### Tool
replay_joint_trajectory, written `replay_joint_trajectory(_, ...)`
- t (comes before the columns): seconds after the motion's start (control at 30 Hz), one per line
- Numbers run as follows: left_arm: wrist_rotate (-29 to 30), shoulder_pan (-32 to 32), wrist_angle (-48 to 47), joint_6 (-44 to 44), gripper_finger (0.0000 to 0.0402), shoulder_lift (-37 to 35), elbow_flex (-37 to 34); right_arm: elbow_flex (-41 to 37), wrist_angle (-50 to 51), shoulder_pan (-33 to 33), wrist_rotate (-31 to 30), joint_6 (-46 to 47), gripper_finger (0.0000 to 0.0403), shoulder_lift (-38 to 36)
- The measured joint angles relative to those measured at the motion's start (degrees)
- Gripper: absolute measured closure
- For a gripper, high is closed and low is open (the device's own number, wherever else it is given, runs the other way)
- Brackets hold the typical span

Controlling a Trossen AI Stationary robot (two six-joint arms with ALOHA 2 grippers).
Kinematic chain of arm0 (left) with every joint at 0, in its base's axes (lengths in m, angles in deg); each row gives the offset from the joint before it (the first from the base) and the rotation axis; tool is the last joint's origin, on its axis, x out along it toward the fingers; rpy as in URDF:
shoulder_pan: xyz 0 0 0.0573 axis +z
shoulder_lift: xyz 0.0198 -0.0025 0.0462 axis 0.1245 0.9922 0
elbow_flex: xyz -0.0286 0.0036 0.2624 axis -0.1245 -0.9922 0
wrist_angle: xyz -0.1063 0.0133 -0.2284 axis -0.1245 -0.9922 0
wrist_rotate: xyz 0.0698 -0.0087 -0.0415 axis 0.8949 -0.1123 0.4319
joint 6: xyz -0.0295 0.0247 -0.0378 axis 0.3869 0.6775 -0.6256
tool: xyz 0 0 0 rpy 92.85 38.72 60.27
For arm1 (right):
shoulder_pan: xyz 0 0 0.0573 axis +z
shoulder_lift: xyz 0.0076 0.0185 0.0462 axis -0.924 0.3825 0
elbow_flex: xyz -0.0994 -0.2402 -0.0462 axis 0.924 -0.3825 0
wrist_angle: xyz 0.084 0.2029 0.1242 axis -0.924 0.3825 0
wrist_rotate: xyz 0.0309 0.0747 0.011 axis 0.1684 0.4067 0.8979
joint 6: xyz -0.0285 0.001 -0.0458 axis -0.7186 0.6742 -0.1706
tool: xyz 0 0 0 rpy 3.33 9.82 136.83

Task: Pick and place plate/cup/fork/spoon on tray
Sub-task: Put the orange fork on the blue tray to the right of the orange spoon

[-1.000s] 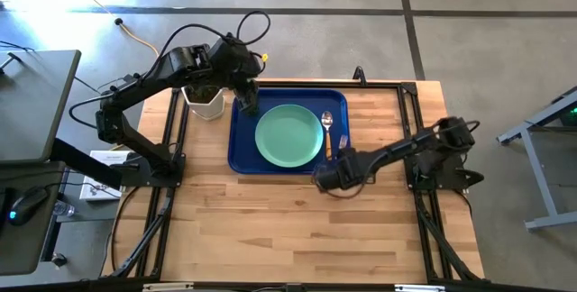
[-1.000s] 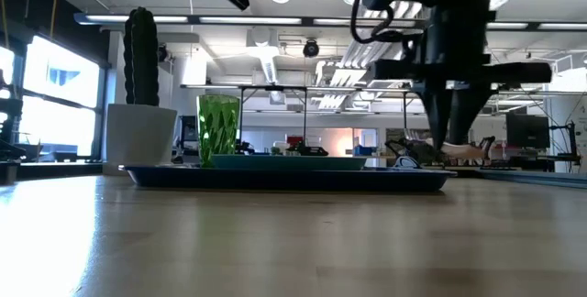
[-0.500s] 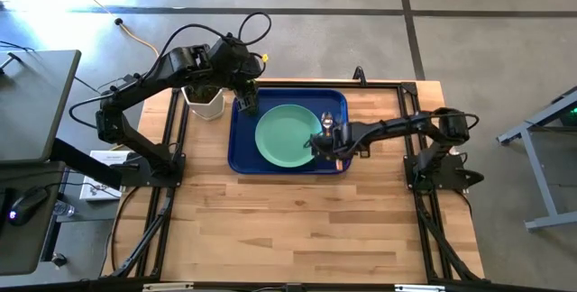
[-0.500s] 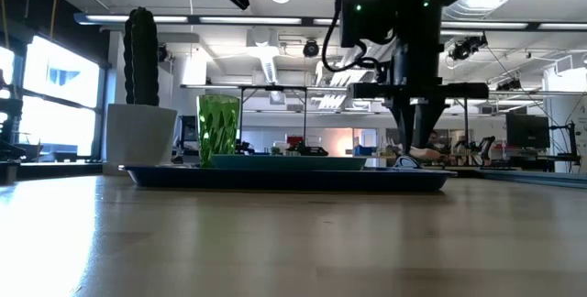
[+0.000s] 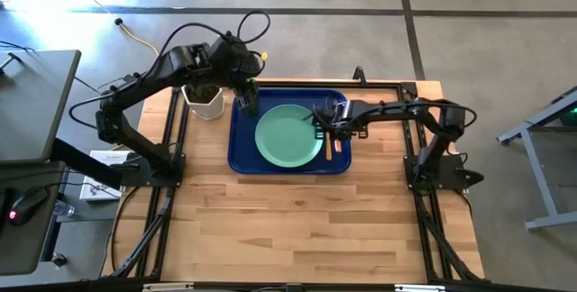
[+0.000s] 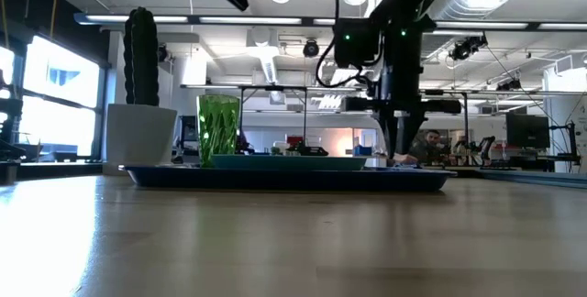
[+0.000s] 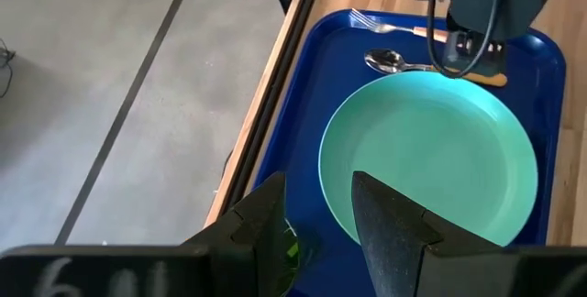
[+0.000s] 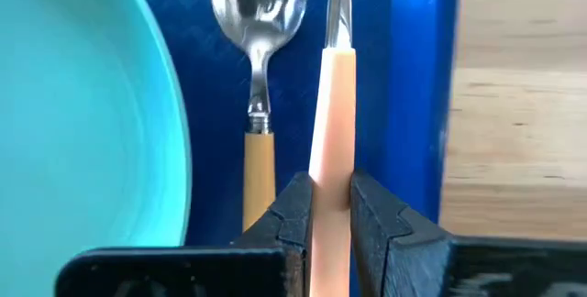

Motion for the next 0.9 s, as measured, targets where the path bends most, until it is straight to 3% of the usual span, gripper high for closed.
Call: replay_joint_trajectory(0.9,0.0,3.0,0.0,-3.0,0.0287,0.0,0.0,0.0,0.5,1.9,3.3,1.9,0.0377,5.3)
